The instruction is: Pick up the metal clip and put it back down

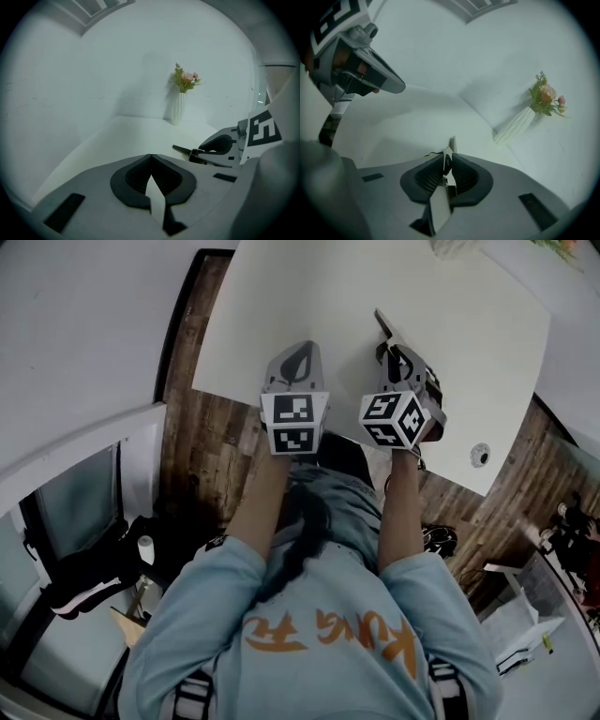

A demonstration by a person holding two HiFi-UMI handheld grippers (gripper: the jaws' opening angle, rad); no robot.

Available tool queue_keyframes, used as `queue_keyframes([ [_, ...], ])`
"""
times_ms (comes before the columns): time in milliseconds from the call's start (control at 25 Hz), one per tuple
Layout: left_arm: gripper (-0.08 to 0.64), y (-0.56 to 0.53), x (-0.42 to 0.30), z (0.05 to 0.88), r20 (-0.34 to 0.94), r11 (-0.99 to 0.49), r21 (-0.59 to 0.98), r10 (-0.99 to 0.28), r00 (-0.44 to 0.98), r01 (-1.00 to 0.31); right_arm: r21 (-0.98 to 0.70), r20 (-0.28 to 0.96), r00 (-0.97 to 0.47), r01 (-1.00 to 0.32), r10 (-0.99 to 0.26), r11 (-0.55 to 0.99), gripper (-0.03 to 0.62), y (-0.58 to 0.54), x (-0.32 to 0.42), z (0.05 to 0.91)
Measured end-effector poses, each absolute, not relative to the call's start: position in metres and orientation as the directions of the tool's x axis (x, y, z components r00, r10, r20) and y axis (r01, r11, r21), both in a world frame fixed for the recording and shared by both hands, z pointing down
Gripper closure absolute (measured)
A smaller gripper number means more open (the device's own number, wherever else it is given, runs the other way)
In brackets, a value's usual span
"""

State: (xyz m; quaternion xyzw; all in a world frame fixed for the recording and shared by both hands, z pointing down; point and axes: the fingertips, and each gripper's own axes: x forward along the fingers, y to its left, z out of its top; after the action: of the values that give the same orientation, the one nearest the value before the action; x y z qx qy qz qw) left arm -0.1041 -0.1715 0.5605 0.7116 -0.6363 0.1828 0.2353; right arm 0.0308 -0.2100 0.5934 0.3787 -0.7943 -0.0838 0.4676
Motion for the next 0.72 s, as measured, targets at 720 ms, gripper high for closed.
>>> queue_keyframes([
  [720, 0.535, -0.216, -0.047, 0.466, 0.333, -0.228, 0.137, -0.906, 0.261, -0.964, -0.123, 0.308, -0.557, -0.827, -0.771, 0.548, 0.499, -0.243, 0.065, 0.451],
])
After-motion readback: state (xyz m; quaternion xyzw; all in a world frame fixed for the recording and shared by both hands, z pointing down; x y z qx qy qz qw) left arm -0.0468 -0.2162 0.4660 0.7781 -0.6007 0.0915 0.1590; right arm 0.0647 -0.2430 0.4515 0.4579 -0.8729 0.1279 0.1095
